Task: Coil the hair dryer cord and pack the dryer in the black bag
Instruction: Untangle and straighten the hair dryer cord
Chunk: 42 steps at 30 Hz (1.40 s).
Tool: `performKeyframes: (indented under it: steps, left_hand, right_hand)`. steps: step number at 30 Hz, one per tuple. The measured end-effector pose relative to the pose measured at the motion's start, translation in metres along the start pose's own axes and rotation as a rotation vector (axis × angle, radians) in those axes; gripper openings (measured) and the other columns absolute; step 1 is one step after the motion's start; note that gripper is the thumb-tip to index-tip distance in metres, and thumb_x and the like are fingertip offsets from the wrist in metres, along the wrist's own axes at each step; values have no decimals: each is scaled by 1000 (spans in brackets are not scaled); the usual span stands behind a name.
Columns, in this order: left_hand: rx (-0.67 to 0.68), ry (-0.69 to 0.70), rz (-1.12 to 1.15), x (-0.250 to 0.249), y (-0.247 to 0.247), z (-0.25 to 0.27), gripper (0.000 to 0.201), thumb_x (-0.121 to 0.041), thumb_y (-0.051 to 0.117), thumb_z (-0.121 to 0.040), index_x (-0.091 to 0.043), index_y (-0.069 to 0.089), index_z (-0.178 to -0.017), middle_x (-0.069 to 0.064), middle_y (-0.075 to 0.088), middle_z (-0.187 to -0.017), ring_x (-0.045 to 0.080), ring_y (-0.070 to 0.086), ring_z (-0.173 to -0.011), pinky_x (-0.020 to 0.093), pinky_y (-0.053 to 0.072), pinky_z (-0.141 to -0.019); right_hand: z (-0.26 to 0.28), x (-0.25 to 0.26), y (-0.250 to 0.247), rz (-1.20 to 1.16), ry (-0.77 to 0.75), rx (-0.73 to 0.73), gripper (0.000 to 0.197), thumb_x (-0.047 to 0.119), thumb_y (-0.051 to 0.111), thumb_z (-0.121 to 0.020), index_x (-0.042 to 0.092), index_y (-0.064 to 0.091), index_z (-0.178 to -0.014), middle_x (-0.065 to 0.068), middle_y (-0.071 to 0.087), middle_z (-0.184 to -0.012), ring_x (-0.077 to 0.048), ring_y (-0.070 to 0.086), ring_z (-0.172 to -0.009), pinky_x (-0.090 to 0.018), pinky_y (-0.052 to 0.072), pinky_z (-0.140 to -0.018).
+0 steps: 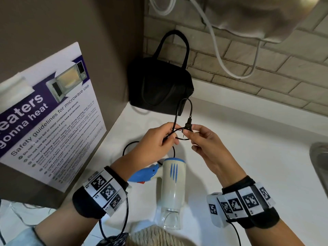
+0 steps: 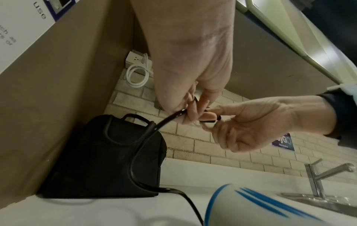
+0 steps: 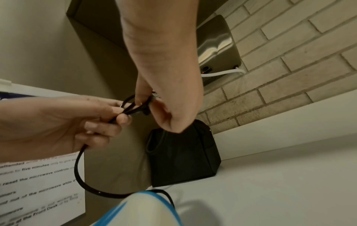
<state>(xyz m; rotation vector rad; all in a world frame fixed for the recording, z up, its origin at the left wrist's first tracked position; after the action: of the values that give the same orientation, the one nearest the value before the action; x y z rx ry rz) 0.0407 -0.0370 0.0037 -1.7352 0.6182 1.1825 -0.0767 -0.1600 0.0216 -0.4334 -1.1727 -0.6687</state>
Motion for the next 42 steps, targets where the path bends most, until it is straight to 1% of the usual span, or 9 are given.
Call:
performKeyframes:
  steps: [6, 11, 15, 17, 28, 32, 35, 38, 42]
  left_hand:
    - [22, 45, -54, 3, 2, 1, 27, -15, 45, -98, -26, 52, -122, -5, 71, -99, 9, 67, -96, 37, 55, -87]
    - [-23, 19, -59, 11, -9, 0, 23, -18, 45, -99, -21, 56, -119, -8, 71, -92, 12, 68, -90, 34, 54, -82]
    - [-50, -21, -4, 13, -16, -2, 22, -18, 46, -99, -25, 61, -114, -10, 70, -81, 16, 63, -77, 24, 49, -70]
    - [-92, -53, 28, 18, -22, -4, 23, -18, 45, -100, -26, 64, -108, -11, 69, -77, 23, 50, -62, 32, 44, -61]
    - [-288, -202, 160, 35, -37, -17, 25, -22, 42, -101, -24, 66, -95, -14, 63, -68, 11, 39, -50, 24, 36, -48]
    - [-398, -247, 187, 34, -46, -24, 25, -24, 42, -101, -22, 66, -95, -10, 60, -71, 9, 41, -51, 21, 37, -49]
    - [-509, -288, 265, 36, -60, -27, 26, -23, 41, -101, -20, 64, -90, -9, 57, -71, 3, 39, -45, 17, 36, -47]
    - [-456, -249, 246, 33, -62, -29, 25, -25, 40, -102, -22, 63, -91, -9, 56, -71, 7, 39, -50, 19, 35, -48]
    - [-371, -203, 299, 26, -54, -34, 25, -23, 39, -102, -16, 62, -96, -6, 51, -70, 8, 35, -52, 18, 32, -46]
  right_hand:
    - [0, 3, 1, -122, -51, 182, 35, 6, 60, -90, 25, 47, -117, -3, 69, -93, -19, 67, -96, -34, 49, -91]
    - [-7, 7, -21, -236, -43, 119, 24, 28, 61, -88, 17, 68, -107, 3, 58, -81, -12, 54, -76, -29, 46, -75]
    - [-10, 11, -46, -319, -106, 31, 20, 31, 58, -87, 16, 69, -94, 5, 52, -73, -6, 47, -62, -20, 42, -61]
    - [-9, 11, -61, -340, -122, -15, 19, 31, 58, -87, 16, 68, -93, 6, 51, -72, -5, 45, -59, -17, 41, -56]
    - [8, -13, -113, 361, -182, -289, 11, 18, 64, -88, 17, 75, -86, -2, 64, -74, -4, 51, -60, -17, 41, -61]
    - [10, -25, -117, 396, -166, -355, 8, 20, 70, -84, 16, 76, -88, 2, 70, -78, 5, 57, -58, -16, 44, -66]
    - [7, -31, -126, 399, -162, -416, 8, 17, 68, -85, 17, 76, -86, 1, 71, -80, -5, 62, -71, -24, 45, -73]
    - [0, -35, -126, 517, -60, -311, 10, 18, 65, -86, 19, 74, -82, -5, 72, -80, -18, 63, -75, -31, 46, -75]
    - [-10, -36, -103, 651, -22, -97, 4, 15, 68, -84, 19, 70, -83, 1, 67, -74, -9, 53, -58, -27, 44, -63]
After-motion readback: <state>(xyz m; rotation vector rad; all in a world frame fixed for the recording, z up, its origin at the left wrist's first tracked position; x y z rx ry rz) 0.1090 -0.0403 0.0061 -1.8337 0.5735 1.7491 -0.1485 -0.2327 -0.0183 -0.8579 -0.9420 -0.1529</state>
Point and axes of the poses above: each hand's wrist, its own z-axis away from the middle knuckle, its own y-axis out of the palm, x = y × z, the point moved 2 cm from there along -z, towards the middle knuckle
